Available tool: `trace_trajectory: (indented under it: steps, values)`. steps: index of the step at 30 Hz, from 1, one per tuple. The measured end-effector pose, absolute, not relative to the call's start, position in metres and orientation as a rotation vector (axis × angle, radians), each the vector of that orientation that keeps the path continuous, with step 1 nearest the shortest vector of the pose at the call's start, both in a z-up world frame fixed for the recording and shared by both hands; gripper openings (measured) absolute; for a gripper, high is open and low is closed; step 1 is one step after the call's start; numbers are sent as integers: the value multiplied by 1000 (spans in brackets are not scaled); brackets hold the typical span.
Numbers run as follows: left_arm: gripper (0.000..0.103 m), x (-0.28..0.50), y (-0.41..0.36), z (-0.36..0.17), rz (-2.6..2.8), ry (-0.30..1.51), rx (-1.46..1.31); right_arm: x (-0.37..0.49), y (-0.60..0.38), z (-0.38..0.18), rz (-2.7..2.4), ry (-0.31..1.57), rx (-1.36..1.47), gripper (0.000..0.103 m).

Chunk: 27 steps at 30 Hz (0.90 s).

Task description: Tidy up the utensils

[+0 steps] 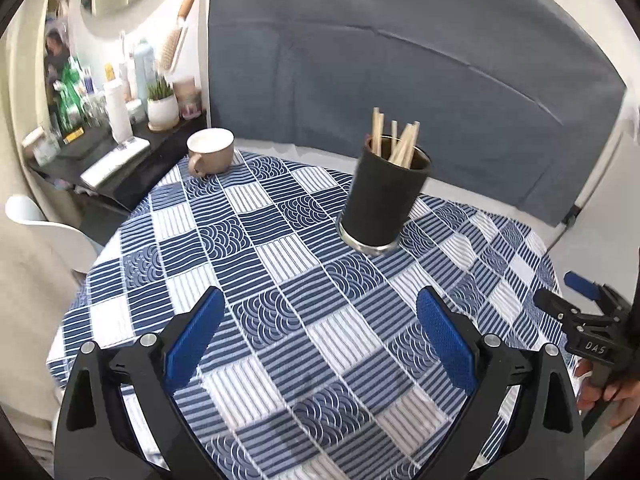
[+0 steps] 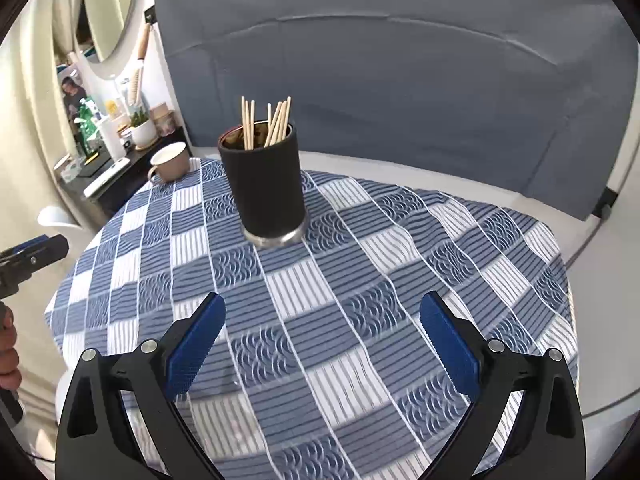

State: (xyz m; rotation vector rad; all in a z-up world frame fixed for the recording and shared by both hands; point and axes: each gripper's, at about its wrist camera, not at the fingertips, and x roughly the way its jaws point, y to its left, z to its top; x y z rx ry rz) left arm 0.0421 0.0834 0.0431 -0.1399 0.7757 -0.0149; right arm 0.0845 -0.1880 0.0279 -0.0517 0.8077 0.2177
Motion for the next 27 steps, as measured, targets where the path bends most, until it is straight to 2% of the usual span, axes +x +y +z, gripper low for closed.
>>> trace_trajectory:
  steps: [16, 21, 27]
  values:
    - [97, -84, 4, 47, 59, 778, -172, -54, -220, 41, 176, 773, -144, 95]
    - [97, -93, -9, 49, 55, 773, -166, -74, -227, 49, 186, 711, -171, 95]
    - [97, -100, -25, 43, 44, 799, -130, -75, -233, 44, 208, 727, -145, 95]
